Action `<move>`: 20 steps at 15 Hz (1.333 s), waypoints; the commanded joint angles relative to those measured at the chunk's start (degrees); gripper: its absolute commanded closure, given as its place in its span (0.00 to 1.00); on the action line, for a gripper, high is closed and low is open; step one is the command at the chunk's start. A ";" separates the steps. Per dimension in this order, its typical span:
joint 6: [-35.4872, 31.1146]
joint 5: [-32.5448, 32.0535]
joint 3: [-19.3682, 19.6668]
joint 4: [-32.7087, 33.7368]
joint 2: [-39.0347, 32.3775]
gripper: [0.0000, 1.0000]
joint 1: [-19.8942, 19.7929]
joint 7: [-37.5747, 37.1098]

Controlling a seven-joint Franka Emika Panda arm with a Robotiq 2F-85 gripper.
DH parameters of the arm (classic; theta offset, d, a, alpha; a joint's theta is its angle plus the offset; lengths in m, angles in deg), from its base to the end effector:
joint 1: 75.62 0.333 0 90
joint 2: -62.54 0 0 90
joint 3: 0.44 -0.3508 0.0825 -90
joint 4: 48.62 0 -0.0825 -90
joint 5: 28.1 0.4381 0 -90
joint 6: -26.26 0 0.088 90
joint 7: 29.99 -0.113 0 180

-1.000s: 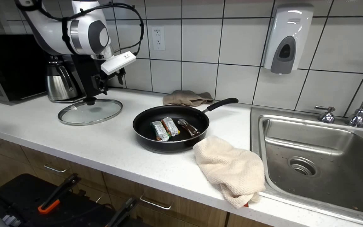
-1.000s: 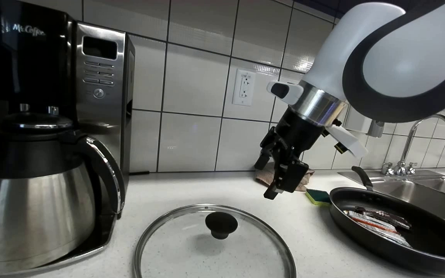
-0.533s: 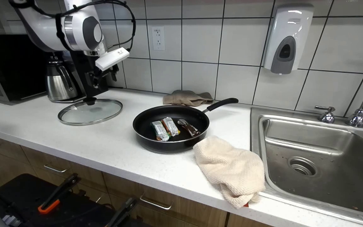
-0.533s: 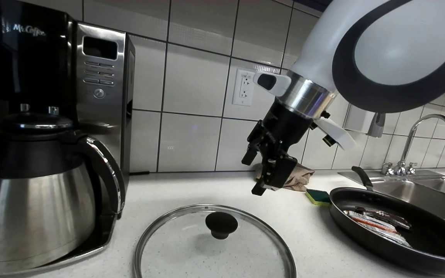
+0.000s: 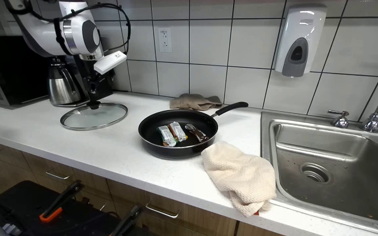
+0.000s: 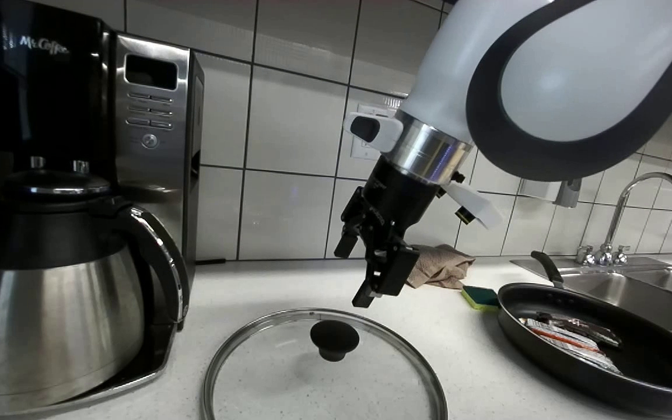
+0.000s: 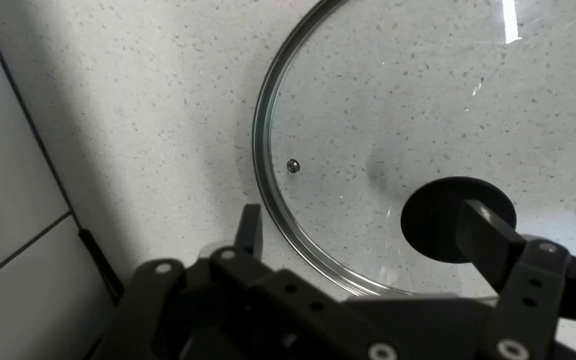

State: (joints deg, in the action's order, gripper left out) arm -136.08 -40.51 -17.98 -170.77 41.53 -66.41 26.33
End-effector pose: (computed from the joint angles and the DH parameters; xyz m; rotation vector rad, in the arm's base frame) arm 0.5798 0.2987 0.2630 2.0883 2.1632 0.5274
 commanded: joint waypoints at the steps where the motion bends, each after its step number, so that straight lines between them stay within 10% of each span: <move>1: 4.23 -0.29 -1.24 3.27 -1.94 0.00 0.27 1.57; 20: 9.75 -0.19 -2.77 5.05 -5.94 0.00 1.73 4.71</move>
State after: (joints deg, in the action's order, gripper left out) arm -128.09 -40.42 -20.94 -167.83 36.84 -65.13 29.90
